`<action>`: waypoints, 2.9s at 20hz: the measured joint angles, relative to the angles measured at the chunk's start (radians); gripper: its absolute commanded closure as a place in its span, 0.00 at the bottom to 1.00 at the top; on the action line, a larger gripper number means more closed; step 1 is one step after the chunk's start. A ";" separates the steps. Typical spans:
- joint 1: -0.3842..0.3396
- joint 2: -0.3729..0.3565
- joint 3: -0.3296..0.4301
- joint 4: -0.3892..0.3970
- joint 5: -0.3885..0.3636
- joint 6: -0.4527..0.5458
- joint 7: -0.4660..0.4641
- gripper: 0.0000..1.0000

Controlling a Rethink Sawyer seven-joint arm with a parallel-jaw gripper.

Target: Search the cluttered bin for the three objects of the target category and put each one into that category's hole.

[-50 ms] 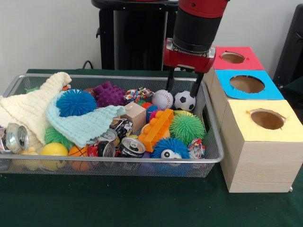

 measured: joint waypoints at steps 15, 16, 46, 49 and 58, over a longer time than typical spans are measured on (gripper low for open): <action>0.003 0.029 -0.025 -0.020 0.004 0.000 0.000 0.00; 0.004 0.035 -0.027 -0.021 0.004 0.000 0.000 0.00; 0.019 0.249 -0.115 -0.054 0.003 -0.133 0.000 0.00; 0.008 0.259 -0.109 -0.062 0.003 -0.133 0.000 0.00; -0.051 0.259 -0.078 -0.073 0.006 -0.127 0.000 0.00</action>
